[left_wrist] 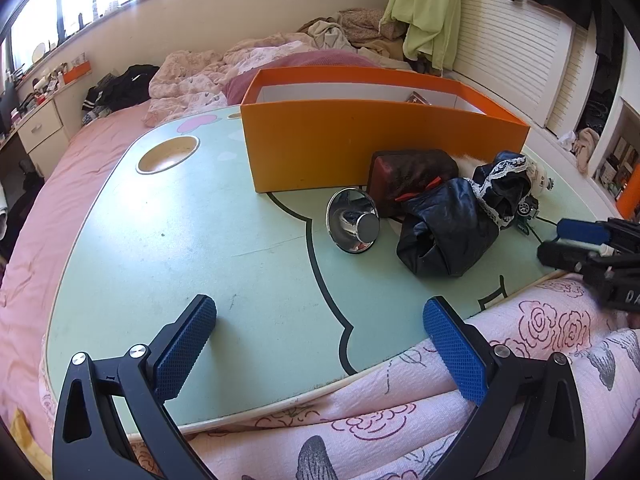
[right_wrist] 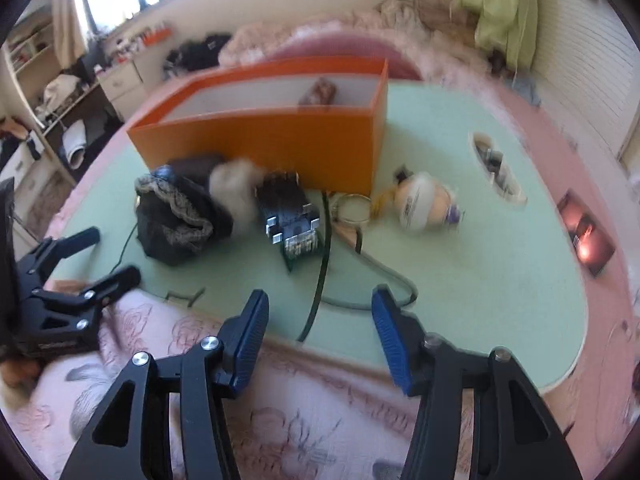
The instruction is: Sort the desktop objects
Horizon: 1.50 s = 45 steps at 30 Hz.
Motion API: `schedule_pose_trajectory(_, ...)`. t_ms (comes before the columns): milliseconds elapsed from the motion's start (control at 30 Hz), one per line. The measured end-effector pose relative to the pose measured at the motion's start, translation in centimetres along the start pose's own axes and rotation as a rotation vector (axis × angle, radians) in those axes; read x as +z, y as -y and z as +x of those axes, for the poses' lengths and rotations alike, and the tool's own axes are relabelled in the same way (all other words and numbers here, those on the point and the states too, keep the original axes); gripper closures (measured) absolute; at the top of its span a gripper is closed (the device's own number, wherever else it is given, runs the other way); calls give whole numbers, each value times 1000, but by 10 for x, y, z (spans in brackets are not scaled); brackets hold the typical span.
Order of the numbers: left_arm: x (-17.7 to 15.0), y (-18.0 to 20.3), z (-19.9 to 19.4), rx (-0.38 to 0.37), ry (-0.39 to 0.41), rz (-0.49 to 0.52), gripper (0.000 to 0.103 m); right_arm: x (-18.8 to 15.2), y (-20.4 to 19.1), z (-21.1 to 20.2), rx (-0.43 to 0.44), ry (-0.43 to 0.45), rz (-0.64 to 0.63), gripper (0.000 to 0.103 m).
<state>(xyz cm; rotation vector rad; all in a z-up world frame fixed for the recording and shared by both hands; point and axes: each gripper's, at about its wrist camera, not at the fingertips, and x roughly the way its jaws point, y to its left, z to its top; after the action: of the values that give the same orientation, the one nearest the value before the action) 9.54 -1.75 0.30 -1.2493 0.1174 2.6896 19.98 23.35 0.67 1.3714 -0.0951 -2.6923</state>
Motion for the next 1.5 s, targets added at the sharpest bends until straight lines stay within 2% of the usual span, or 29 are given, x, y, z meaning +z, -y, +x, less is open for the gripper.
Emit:
schedule_pose_trajectory(67, 0, 0, 0, 0, 0, -1, 0, -1, -4, 7, -40, -24, -34, 8)
schedule_pose_trajectory(167, 2, 0, 0, 21, 0, -14, 0, -4, 0, 8, -38, -26, -24, 4)
schedule_pose_trajectory(233, 6, -3, -3, 113, 24, -27, 0, -3, 4, 10, -38, -29, -14, 0)
schedule_pose_trajectory(300, 19, 1, -21, 214, 121, -4, 0, -3, 5, 10, -36, -29, -14, 0)
schedule_pose_trajectory(333, 27, 3, -30, 199, 158, 6, 0, -3, 5, 10, -36, -29, -14, 0)
schedule_pose_trajectory(400, 53, 10, -47, 90, 204, 24, 0, -2, 5, 11, -39, -29, -15, 0)
schedule_pose_trajectory(500, 110, 25, -46, -120, 133, 50, 0, -2, 5, 11, -39, -28, -15, 0)
schedule_pose_trajectory(533, 134, 32, -38, -170, 99, 48, 3, -2, 5, 11, -39, -28, -15, 0)
schedule_pose_trajectory(567, 154, 40, -29, -195, 64, 52, 13, -2, 5, 11, -38, -28, -14, 0)
schedule_pose_trajectory(633, 184, 57, -3, -191, -12, 75, 25, -3, 5, 11, -38, -27, -15, 0)
schedule_pose_trajectory(733, 213, 84, 55, -130, -145, 113, 28, -3, 4, 10, -37, -26, -15, 0)
schedule_pose_trajectory(800, 217, 97, 96, -101, -252, 102, 28, -2, 3, 9, -36, -24, -16, 0)
schedule_pose_trajectory(900, 207, 97, 133, -21, -323, 62, 29, -1, 3, 9, -34, -21, -17, 0)
schedule_pose_trajectory(933, 205, 96, 139, -7, -332, 51, 40, -1, 3, 9, -33, -20, -16, 0)
schedule_pose_trajectory(967, 204, 94, 148, -18, -355, 32, 65, 0, 3, 9, -32, -19, -16, 0)
schedule_pose_trajectory(1000, 202, 90, 153, -50, -382, 11, 80, 0, 3, 9, -31, -19, -16, 0)
schedule_pose_trajectory(1033, 203, 85, 150, -82, -390, -7, 84, 0, 4, 9, -30, -18, -16, 0)
schedule_pose_trajectory(1100, 203, 79, 145, -117, -367, -9, 84, 1, 4, 10, -30, -17, -15, 0)
schedule_pose_trajectory(1167, 206, 73, 128, -135, -303, -1, 84, 1, 4, 10, -31, -17, -15, 0)
schedule_pose_trajectory(1300, 208, 60, 68, -220, -152, 1, 84, 2, 5, 11, -30, -17, -14, 0)
schedule_pose_trajectory(1433, 180, 44, -12, -293, 11, 31, 83, 1, 5, 10, -31, -16, -15, 0)
schedule_pose_trajectory(1500, 151, 32, -40, -302, 61, 20, 83, 1, 5, 11, -32, -16, -14, 0)
